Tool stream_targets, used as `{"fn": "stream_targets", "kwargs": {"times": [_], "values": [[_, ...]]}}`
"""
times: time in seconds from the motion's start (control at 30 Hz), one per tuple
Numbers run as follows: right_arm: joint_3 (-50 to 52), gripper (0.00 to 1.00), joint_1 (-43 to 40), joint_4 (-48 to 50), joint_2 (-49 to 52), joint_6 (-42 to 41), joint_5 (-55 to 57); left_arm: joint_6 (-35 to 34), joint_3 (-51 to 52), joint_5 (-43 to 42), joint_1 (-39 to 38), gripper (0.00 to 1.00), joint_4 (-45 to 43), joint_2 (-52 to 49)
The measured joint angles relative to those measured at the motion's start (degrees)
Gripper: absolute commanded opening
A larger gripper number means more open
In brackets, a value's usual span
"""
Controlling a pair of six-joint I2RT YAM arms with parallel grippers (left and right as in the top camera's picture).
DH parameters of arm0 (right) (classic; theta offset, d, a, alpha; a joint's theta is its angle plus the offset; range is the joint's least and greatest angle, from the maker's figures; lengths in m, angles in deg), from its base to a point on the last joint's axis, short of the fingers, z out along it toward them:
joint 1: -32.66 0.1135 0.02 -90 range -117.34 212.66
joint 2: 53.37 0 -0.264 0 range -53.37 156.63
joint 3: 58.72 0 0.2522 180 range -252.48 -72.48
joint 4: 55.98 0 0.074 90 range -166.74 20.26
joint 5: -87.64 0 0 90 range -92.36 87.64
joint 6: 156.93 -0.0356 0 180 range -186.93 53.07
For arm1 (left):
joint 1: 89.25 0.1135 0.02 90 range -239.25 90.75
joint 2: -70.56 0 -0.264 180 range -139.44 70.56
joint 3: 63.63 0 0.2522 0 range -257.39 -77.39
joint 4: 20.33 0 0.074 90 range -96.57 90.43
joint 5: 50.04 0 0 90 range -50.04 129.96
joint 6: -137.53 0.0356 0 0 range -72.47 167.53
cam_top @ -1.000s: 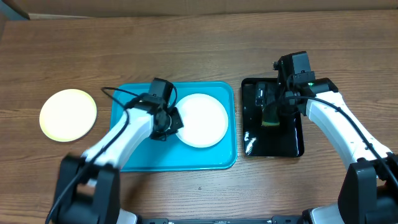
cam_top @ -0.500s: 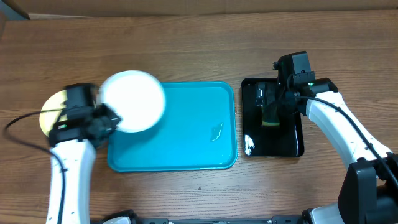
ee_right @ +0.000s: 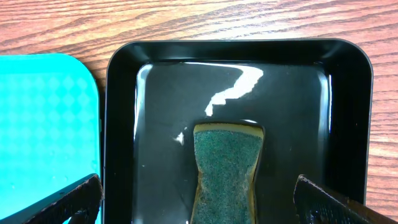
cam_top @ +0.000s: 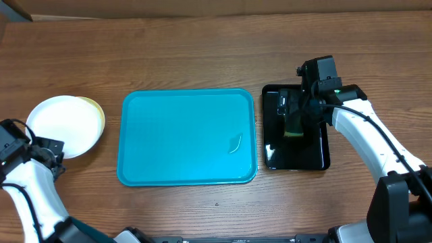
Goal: Clean dirty plates on tray and stack at the side
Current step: 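Lift the white plate left with the left gripper onto the plate stack, then release the white plate and raise the left gripper over the tray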
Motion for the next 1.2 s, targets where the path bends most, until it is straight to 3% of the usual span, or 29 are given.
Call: {"fn": "stream_targets", "kwargs": {"times": [0.23, 0.33, 0.53, 0.6, 0.67, 0.7, 0.77, 0.93, 1.2], "values": [[-0.02, 1.00, 0.02, 0.00, 0.00, 0.02, 0.02, 0.00, 0.02, -1.33, 0.33, 0.05, -7.76, -7.96], [0.00, 1.00, 0.02, 0.00, 0.00, -0.02, 0.02, 0.04, 0.02, -1.97, 0.33, 0.11, -10.16, -9.05], [0.00, 1.00, 0.02, -0.02, 0.00, 0.00, 0.00, -0.20, 0.02, -2.71, 0.33, 0.12, -13.31, -9.14], [0.00, 1.00, 0.00, -0.02, 0.00, 0.02, 0.00, -0.15, 0.02, -3.28, 0.33, 0.24, -13.79, -9.14], [0.00, 1.00, 0.00, 0.00, 0.00, 0.02, 0.00, -0.17, 0.02, -4.15, 0.33, 0.49, -14.45, -9.14], [0.00, 1.00, 0.02, 0.00, 0.00, 0.02, 0.02, -0.17, 0.02, -4.79, 0.28, 0.57, -14.71, -9.14], [0.00, 1.00, 0.02, 0.00, 0.00, 0.00, 0.00, 0.50, 0.02, -6.88, 0.09, 0.67, -14.93, -9.14], [0.00, 1.00, 0.00, 0.02, 0.00, 0.00, 0.02, 4.11, 0.02, -17.44, -2.95, 0.71, -15.74, -9.14], [0.00, 1.00, 0.02, -0.02, 0.00, -0.02, 0.02, 9.70, 0.02, -28.83, -16.79, 0.73, -13.92, -9.14]]}}
